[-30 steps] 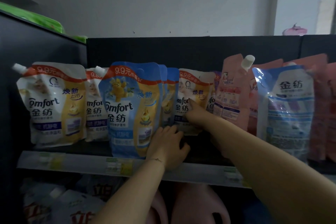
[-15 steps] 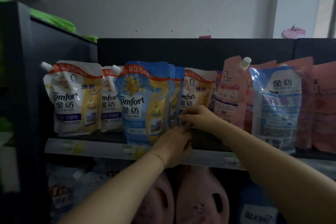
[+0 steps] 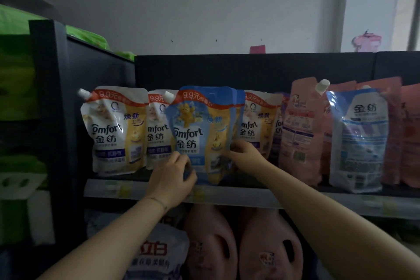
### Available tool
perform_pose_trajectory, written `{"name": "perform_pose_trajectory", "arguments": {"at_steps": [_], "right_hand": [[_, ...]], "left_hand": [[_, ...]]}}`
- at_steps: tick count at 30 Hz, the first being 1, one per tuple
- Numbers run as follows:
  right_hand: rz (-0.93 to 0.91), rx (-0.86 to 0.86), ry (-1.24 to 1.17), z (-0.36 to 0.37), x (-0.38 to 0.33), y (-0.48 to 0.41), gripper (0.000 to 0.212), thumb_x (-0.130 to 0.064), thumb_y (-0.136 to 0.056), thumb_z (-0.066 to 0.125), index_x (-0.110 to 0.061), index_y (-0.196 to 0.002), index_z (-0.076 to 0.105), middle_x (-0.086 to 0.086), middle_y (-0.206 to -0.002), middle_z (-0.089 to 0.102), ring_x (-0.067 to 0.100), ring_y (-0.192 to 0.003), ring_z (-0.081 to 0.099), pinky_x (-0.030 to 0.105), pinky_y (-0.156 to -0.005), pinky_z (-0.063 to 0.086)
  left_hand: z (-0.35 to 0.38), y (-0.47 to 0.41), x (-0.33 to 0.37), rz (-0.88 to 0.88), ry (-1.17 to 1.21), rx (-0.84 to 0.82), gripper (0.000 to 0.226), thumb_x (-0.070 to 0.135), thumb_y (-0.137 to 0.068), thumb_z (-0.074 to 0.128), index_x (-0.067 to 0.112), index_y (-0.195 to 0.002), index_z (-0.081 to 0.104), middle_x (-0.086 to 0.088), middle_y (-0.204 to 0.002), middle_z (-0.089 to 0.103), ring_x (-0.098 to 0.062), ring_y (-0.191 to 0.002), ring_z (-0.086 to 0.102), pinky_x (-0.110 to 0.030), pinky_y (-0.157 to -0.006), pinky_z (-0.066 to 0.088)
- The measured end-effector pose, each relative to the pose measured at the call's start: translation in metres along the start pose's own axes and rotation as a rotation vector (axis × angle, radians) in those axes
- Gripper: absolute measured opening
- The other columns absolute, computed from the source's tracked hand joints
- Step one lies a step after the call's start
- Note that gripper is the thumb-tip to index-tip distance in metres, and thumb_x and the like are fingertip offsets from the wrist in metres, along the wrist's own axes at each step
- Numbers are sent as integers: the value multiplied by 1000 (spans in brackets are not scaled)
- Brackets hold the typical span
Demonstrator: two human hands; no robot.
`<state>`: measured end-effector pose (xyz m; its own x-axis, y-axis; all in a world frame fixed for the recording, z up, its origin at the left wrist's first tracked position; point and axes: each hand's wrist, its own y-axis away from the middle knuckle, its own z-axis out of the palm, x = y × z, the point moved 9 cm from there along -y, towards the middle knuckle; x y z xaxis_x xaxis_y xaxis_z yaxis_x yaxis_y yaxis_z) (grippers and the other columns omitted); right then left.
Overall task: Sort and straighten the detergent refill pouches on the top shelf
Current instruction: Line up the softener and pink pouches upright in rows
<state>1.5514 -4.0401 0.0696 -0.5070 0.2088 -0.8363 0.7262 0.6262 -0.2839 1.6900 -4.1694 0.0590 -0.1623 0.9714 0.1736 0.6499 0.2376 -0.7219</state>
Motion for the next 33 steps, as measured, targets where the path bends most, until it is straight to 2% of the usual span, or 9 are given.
{"name": "perform_pose_trajectory", "arguments": {"at_steps": [3, 8, 11, 14, 17, 21, 25, 30, 33], "right_hand": [[62, 35, 114, -14, 12, -3, 10, -16, -94, 55, -17, -91, 64, 4, -88, 67, 17, -73, 63, 32, -66, 56], [154, 124, 277, -40, 26, -8, 22, -19, -96, 52, -1, -102, 64, 7, -81, 58, 15, -64, 51, 25, -54, 42], [196, 209, 247, -56, 35, -17, 18, -16, -94, 54, -3, -103, 62, 12, -92, 60, 17, -72, 53, 32, -68, 51], [222, 265, 263, -68, 46, -30, 12, -16, -94, 52, -8, -98, 59, 12, -100, 62, 23, -81, 56, 32, -70, 47], [234, 276, 297, -73, 52, -46, 29, -25, -98, 50, -2, -112, 60, 17, -115, 62, 30, -96, 57, 27, -70, 40], [166, 315, 236, -72, 49, -69, 46, -37, -97, 53, -11, -134, 50, 12, -135, 54, 31, -120, 51, 29, -88, 41], [169, 354, 281, -71, 56, -87, 45, -37, -96, 54, -10, -132, 49, 13, -129, 56, 32, -112, 55, 29, -80, 41], [154, 380, 419, -81, 56, -93, 49, -14, -99, 48, 4, -141, 29, 21, -132, 49, 36, -115, 51, 32, -89, 42], [82, 416, 316, -86, 55, -91, 41, -14, -97, 52, -3, -135, 39, 17, -125, 55, 34, -110, 54, 26, -81, 37]], "left_hand": [[3, -3, -3, -129, 41, 49, 43, 52, -85, 60, 18, -95, 37, 2, -96, 38, -16, -82, 44, -31, -69, 45], [13, -10, -7, -226, 185, 125, 73, 58, -65, 78, 18, -100, 28, -2, -106, 29, -15, -90, 33, -26, -74, 39], [14, -14, -7, -199, 251, 206, 76, 50, -60, 84, 15, -98, 29, -3, -107, 27, -16, -89, 33, -27, -74, 41], [18, -21, -5, -151, 261, 240, 78, 49, -57, 85, 17, -97, 26, -3, -106, 24, -15, -87, 34, -27, -71, 43], [22, -24, -1, -92, 190, 292, 75, 64, -55, 73, 26, -93, 21, -9, -108, 32, -21, -86, 41, -33, -60, 49], [33, -25, -1, -118, 157, 302, 72, 76, -54, 53, 25, -97, 25, -17, -120, 37, -32, -91, 54, -34, -51, 50], [41, -24, -8, -111, 254, 339, 71, 73, -54, 60, 27, -98, 27, -18, -121, 37, -34, -98, 54, -36, -57, 56], [43, -25, -12, -117, 301, 332, 71, 76, -52, 60, 35, -95, 21, -11, -124, 32, -24, -99, 49, -31, -58, 53], [45, -25, -12, -116, 302, 310, 71, 76, -51, 60, 38, -94, 17, -11, -128, 30, -29, -105, 49, -32, -62, 54]]}}
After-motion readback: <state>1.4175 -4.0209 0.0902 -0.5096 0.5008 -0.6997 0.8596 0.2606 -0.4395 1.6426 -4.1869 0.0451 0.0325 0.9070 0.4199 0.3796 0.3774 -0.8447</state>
